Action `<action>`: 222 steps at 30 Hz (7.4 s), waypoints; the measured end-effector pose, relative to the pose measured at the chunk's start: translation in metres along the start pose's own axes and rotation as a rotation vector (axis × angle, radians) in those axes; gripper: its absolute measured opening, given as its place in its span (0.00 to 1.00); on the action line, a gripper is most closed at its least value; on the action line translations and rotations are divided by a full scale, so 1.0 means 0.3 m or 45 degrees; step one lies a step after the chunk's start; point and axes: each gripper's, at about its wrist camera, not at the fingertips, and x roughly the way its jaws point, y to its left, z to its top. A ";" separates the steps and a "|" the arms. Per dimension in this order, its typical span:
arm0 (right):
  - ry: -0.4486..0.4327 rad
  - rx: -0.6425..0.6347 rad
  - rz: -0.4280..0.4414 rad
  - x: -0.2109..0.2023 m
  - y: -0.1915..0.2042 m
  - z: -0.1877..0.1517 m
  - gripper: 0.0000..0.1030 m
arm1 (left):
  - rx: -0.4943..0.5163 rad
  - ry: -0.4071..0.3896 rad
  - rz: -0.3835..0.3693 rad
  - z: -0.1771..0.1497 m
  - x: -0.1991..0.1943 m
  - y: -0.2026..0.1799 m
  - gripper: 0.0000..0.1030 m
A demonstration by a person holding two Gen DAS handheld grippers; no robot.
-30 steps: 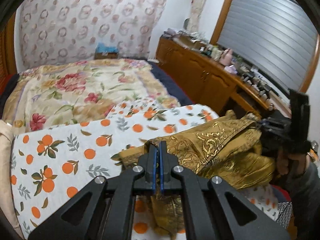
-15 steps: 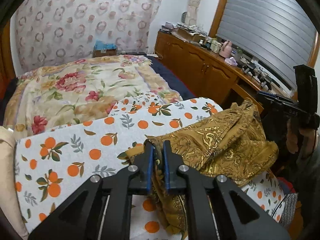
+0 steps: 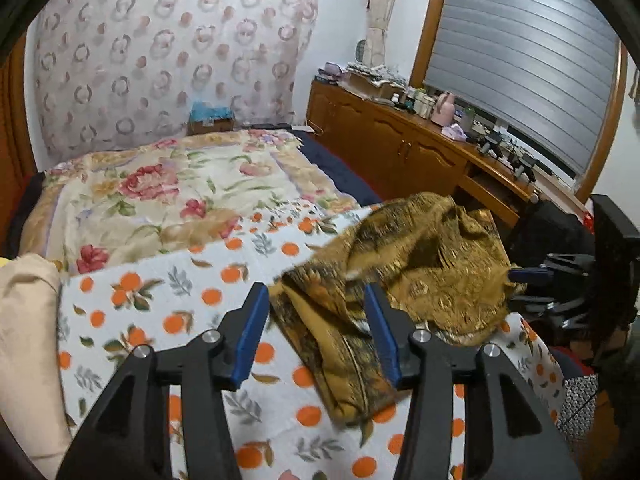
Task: Fold small clothes
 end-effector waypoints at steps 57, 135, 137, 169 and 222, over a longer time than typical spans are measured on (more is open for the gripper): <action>-0.068 -0.047 -0.013 0.015 -0.155 0.098 0.32 | 0.035 0.182 0.146 0.101 0.396 0.041 0.48; -0.059 0.222 -0.205 0.088 -0.258 0.022 0.68 | -0.019 0.109 0.079 0.038 0.323 0.062 0.00; -0.021 0.288 -0.234 0.133 -0.319 0.017 0.68 | -0.026 0.115 0.063 0.031 0.313 0.065 0.03; -0.002 0.227 0.005 0.204 -0.266 0.050 0.10 | -0.163 0.158 -0.176 0.007 0.239 0.099 0.02; -0.130 -0.618 0.410 0.836 1.193 1.078 0.18 | -0.583 -0.315 0.630 -0.644 -0.636 0.774 0.02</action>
